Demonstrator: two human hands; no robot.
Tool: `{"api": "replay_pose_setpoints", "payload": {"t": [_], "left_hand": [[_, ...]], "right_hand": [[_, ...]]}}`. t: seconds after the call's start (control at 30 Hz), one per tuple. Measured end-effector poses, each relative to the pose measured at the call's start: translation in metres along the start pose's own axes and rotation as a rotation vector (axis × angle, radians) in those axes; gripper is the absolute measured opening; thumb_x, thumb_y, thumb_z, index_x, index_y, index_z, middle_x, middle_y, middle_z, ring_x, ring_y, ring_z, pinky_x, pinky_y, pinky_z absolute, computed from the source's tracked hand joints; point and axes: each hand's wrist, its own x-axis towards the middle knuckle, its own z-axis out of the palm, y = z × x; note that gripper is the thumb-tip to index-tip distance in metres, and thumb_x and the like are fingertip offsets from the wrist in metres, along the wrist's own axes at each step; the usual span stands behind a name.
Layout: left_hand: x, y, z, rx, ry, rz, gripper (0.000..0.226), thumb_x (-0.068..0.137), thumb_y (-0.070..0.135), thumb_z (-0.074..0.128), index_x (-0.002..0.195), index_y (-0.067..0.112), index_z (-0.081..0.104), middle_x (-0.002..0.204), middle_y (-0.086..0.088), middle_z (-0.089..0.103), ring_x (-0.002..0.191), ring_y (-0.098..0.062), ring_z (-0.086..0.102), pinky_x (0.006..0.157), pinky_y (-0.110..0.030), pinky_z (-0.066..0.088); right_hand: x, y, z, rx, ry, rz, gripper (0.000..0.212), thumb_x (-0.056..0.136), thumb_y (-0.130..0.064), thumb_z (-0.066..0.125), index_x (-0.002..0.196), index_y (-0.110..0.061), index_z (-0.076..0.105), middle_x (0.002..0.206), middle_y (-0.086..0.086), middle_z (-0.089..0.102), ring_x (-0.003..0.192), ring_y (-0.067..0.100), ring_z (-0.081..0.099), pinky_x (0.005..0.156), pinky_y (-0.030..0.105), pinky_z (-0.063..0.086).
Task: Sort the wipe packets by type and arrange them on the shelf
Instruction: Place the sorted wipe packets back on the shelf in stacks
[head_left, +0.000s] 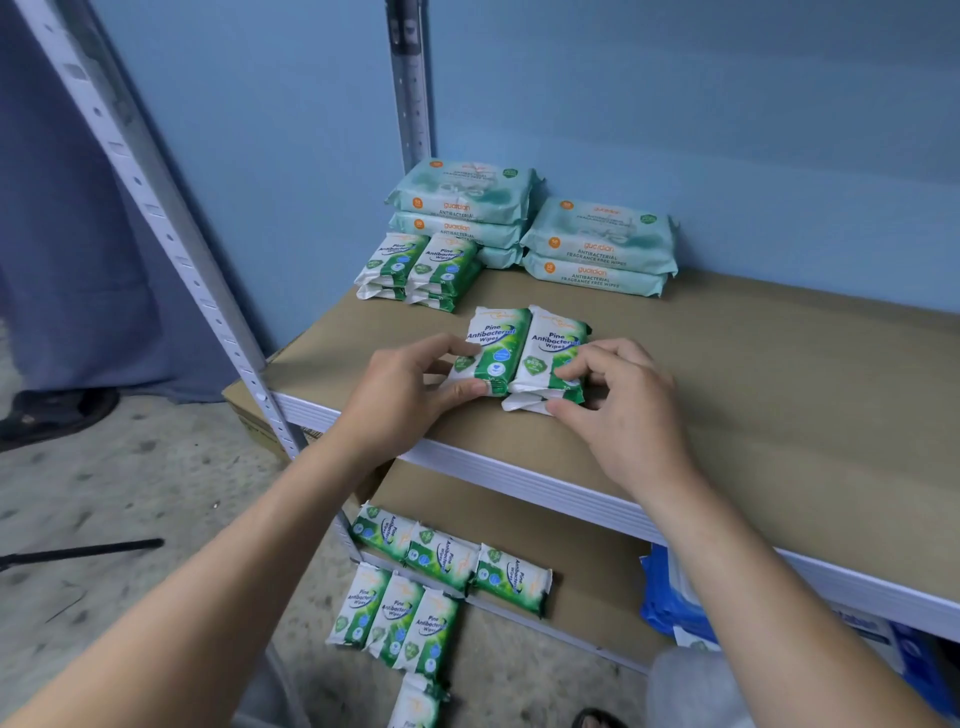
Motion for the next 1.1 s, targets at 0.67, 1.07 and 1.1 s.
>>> {"api": "replay_pose_setpoints", "payload": {"t": [0.67,1.07,1.1], "left_hand": [[0.113,-0.024,0.014,0.653,0.040,0.232,0.037,0.100,0.042,0.053,0.129,0.020,0.059,0.141,0.003,0.058,0.144,-0.030,0.033,0.110,-0.044,0.022],[0.123,-0.046,0.026,0.560,0.152,0.332,0.043,0.097,0.041,0.049,0.123,0.010,0.065,0.127,-0.009,0.066,0.122,-0.034,0.054,0.102,-0.047,0.037],[0.123,-0.045,0.025,0.587,0.136,0.346,0.043,0.099,0.040,0.048,0.125,0.010,0.063,0.131,-0.010,0.064,0.123,-0.034,0.054,0.102,-0.047,0.037]], "right_hand": [[0.088,0.034,0.046,-0.181,0.113,-0.031,0.022,0.076,-0.012,0.081,0.095,-0.011,0.070,0.104,0.004,0.063,0.089,0.023,0.059,0.072,0.030,0.042],[0.100,0.037,0.053,-0.234,0.096,-0.079,0.022,0.078,-0.011,0.078,0.098,-0.012,0.071,0.113,0.002,0.066,0.099,0.025,0.062,0.080,0.036,0.050],[0.099,0.037,0.053,-0.235,0.094,-0.080,0.022,0.078,-0.011,0.078,0.099,-0.012,0.072,0.113,0.003,0.067,0.100,0.026,0.062,0.081,0.037,0.051]]}}
